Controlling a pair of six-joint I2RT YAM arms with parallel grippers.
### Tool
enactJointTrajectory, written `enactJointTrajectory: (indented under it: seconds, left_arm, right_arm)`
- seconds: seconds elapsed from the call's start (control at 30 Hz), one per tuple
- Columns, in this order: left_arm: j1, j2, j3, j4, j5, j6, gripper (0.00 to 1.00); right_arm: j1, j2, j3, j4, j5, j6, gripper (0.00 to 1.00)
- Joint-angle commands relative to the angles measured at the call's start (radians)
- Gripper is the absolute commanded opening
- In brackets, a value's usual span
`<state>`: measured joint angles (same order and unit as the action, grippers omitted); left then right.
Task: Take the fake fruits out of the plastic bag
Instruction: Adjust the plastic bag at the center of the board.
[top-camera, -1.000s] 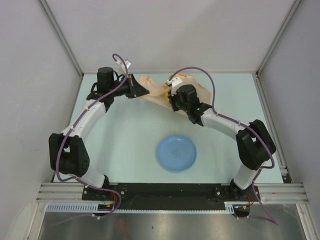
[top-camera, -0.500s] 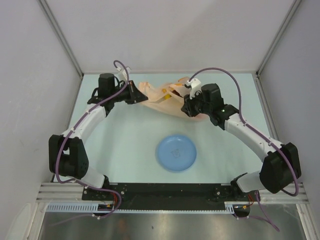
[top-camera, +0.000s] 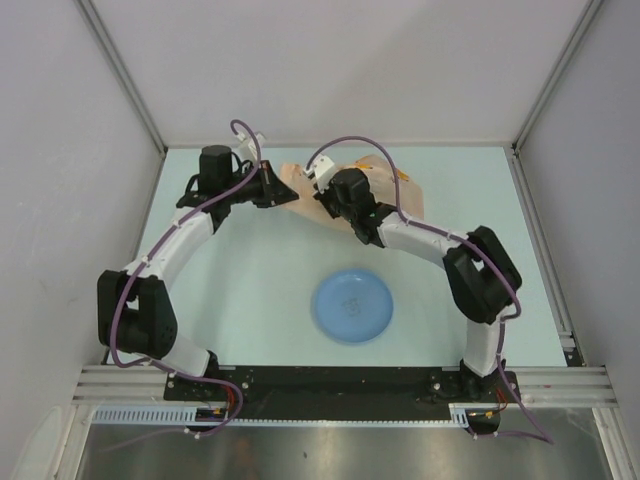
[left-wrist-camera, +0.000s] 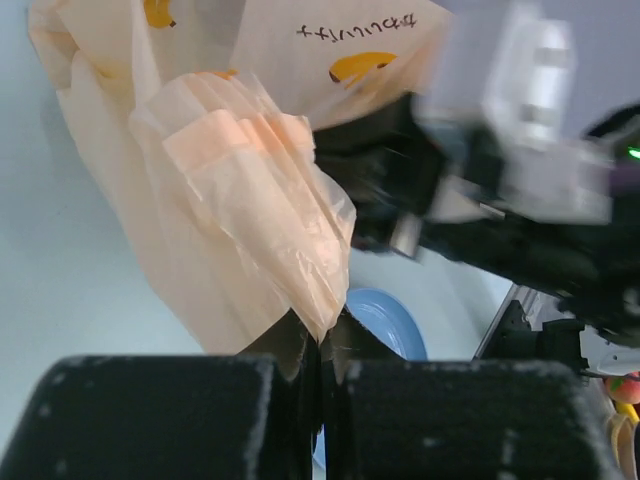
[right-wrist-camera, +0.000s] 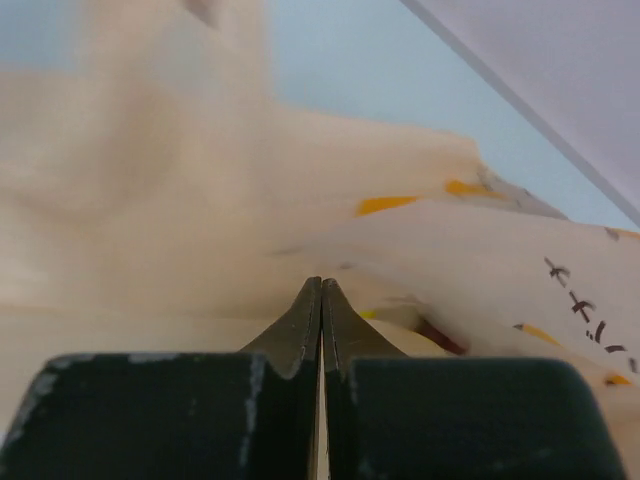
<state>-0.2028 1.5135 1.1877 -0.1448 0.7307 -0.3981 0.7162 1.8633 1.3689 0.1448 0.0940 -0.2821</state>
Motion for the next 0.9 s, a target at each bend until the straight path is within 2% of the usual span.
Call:
enactJointTrajectory:
  seconds: [0.0, 0.17, 0.27, 0.37, 0.43, 0.53, 0.6, 0.7, 0.77, 0.87]
  left_arm:
    - [-0.014, -0.059, 0.046, -0.001, -0.016, 0.045, 0.00]
    - [-0.033, -0.058, 0.043, 0.005, -0.037, 0.084, 0.00]
    - [-0.037, -0.055, 0.027, 0.014, -0.045, 0.084, 0.00]
    - [-0.037, -0.042, 0.007, 0.036, -0.036, 0.067, 0.00]
    - [-0.037, -0.027, 0.006, 0.071, -0.024, 0.044, 0.00]
    - [-0.040, 0.019, 0.036, 0.082, -0.022, 0.022, 0.00]
    - [-0.049, 0.045, 0.065, 0.073, -0.030, 0.027, 0.01]
    - [-0.055, 0.059, 0.081, 0.064, -0.033, 0.027, 0.02]
    - [-0.064, 0.054, 0.081, 0.054, -0.031, 0.031, 0.03]
    - [-0.076, 0.048, 0.061, 0.062, -0.025, 0.035, 0.03]
  right_arm:
    - [-0.090, 0.043, 0.050, 0.058, 0.179, -0.104, 0.00]
    - [-0.179, -0.047, -0.068, -0.016, 0.175, -0.154, 0.00]
    - [-0.196, -0.163, -0.168, -0.211, 0.057, -0.131, 0.00]
    - [-0.146, -0.281, -0.315, -0.313, -0.043, -0.121, 0.00]
    - [-0.054, -0.335, -0.432, -0.324, -0.082, -0.126, 0.00]
    - [0.034, -0.395, -0.501, -0.304, -0.124, -0.098, 0.00]
    - [0.022, -0.398, -0.502, -0.306, -0.137, -0.062, 0.00]
    - [-0.021, -0.420, -0.476, -0.294, -0.149, -0.091, 0.00]
    - [-0.053, -0.432, -0.397, -0.316, -0.169, -0.057, 0.00]
    - [-0.118, -0.438, -0.268, -0.366, -0.275, 0.016, 0.06]
